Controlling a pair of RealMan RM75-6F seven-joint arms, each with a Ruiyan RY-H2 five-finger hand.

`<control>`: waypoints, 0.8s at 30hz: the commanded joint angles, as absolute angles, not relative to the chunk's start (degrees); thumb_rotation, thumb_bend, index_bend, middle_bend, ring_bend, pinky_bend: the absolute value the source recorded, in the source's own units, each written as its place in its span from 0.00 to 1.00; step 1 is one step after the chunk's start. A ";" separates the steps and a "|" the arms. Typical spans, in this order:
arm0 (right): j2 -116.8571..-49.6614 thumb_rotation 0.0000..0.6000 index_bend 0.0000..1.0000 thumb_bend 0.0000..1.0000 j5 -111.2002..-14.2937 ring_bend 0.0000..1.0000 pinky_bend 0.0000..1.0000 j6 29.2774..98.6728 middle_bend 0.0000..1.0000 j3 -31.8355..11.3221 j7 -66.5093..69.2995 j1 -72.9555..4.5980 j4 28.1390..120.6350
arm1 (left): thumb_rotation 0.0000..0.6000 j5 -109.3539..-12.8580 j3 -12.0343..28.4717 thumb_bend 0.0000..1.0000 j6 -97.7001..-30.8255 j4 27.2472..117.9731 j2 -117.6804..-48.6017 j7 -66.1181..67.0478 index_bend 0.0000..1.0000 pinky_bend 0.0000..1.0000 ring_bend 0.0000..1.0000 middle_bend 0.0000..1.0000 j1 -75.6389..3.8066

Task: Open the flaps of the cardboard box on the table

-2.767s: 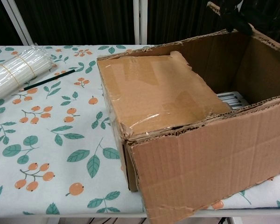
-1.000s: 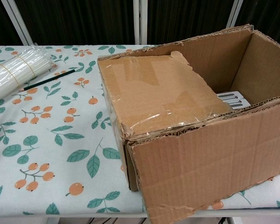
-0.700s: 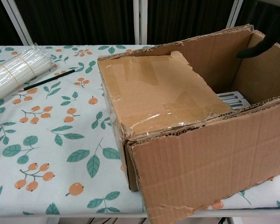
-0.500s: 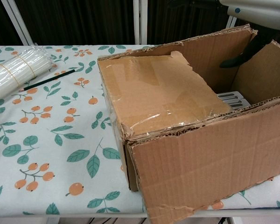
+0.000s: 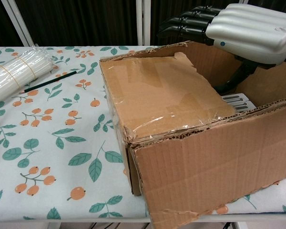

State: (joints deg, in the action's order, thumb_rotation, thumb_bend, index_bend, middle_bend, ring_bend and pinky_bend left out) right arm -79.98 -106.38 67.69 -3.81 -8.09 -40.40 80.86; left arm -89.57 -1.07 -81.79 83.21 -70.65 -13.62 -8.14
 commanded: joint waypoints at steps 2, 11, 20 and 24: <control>-82.57 1.00 0.00 0.00 -106.65 0.00 0.00 70.20 0.00 -3.62 -5.73 -40.51 78.82 | 0.67 -89.94 -1.35 0.02 -81.60 83.10 -70.29 -14.22 0.05 0.23 0.11 0.09 -8.22; -84.39 1.00 0.00 0.00 -106.00 0.00 0.00 74.56 0.00 -5.98 -1.35 -41.66 79.51 | 0.66 -90.00 -1.39 0.02 -81.78 82.92 -69.92 -14.74 0.06 0.23 0.11 0.09 -8.13; -83.38 1.00 0.00 0.00 -106.07 0.00 0.00 76.73 0.00 -9.77 -3.05 -43.87 85.40 | 0.66 -90.06 -1.14 0.02 -82.25 83.39 -69.47 -14.61 0.05 0.23 0.11 0.09 -8.08; -84.19 1.00 0.00 0.01 -105.39 0.00 0.00 76.47 0.00 -11.85 -4.50 -45.39 88.46 | 0.66 -90.04 -1.05 0.02 -82.45 83.66 -69.30 -14.46 0.05 0.23 0.11 0.09 -8.03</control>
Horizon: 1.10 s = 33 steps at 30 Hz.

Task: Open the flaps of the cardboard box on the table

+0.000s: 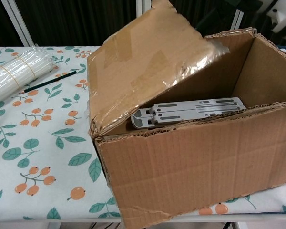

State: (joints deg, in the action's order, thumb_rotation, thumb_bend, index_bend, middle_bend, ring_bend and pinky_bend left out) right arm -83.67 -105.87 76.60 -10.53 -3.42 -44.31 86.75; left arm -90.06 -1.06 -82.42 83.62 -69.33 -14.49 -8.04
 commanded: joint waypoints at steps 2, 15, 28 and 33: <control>-84.89 1.00 0.00 0.03 -104.81 0.00 0.00 75.62 0.00 -12.79 -5.90 -46.33 90.10 | 0.67 -89.99 -1.03 0.02 -82.48 83.75 -69.26 -14.41 0.06 0.23 0.11 0.09 -7.99; -94.80 1.00 0.00 0.06 -98.71 0.00 0.00 69.16 0.00 -17.69 -14.16 -53.25 92.35 | 0.66 -89.76 -1.17 0.02 -82.73 83.28 -69.31 -14.97 0.06 0.23 0.11 0.09 -7.53; -98.31 1.00 0.00 0.06 -98.06 0.00 0.00 68.56 0.00 -15.56 -14.80 -54.69 89.98 | 0.66 -89.52 -1.37 0.02 -83.30 83.05 -69.18 -15.40 0.06 0.23 0.11 0.09 -6.68; -94.48 1.00 0.00 0.06 -99.06 0.00 0.00 71.41 0.00 -16.10 -16.44 -52.97 91.41 | 0.67 -89.50 -1.34 0.02 -83.51 82.91 -69.02 -15.72 0.06 0.23 0.11 0.09 -6.49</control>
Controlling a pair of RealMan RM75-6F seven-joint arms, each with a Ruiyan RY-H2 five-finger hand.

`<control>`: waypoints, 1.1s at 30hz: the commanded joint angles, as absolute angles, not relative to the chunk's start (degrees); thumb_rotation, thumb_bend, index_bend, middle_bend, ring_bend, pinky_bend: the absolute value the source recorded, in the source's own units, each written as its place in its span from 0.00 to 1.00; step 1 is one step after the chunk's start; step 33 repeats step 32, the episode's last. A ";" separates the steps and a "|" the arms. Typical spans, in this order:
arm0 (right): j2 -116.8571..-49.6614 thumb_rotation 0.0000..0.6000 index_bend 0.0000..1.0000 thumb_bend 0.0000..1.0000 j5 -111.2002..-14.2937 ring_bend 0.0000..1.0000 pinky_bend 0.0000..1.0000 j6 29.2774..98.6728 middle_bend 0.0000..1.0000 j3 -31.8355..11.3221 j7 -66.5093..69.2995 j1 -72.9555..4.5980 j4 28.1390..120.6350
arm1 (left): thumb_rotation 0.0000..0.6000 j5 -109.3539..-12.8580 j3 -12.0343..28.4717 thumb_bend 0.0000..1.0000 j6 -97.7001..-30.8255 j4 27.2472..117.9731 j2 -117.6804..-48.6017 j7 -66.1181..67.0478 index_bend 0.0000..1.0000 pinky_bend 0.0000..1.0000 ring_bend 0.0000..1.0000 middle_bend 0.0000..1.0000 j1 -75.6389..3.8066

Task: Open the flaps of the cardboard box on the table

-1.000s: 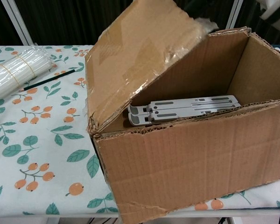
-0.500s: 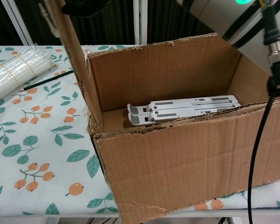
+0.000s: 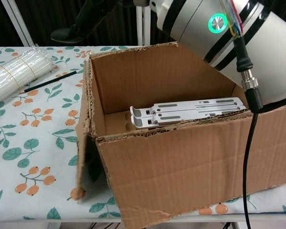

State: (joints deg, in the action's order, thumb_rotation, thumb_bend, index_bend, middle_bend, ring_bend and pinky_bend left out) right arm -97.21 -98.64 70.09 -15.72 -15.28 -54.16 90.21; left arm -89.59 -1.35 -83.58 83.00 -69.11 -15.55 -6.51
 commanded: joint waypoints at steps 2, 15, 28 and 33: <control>-90.05 1.00 0.00 0.06 -98.84 0.00 0.00 72.47 0.00 -16.39 -18.10 -51.10 93.74 | 0.67 -89.34 -1.25 0.02 -83.40 82.72 -68.86 -16.17 0.06 0.23 0.11 0.09 -6.50; -53.50 1.00 0.00 0.06 -86.24 0.00 0.00 83.79 0.00 -3.77 -26.84 -20.90 110.54 | 0.66 -90.27 0.22 0.03 -86.30 81.32 -69.73 -12.22 0.06 0.23 0.11 0.09 -6.43; -63.45 1.00 0.00 0.06 -81.88 0.00 0.00 88.83 0.00 2.94 -8.54 -5.97 89.43 | 0.66 -91.24 0.16 0.07 -86.49 79.70 -70.20 -1.72 0.05 0.22 0.10 0.07 -6.73; -64.76 1.00 0.00 0.06 -82.74 0.00 0.00 88.99 0.00 2.22 -5.88 -5.46 87.54 | 0.66 -90.12 0.23 0.07 -85.60 79.87 -70.01 -0.75 0.05 0.22 0.10 0.07 -6.65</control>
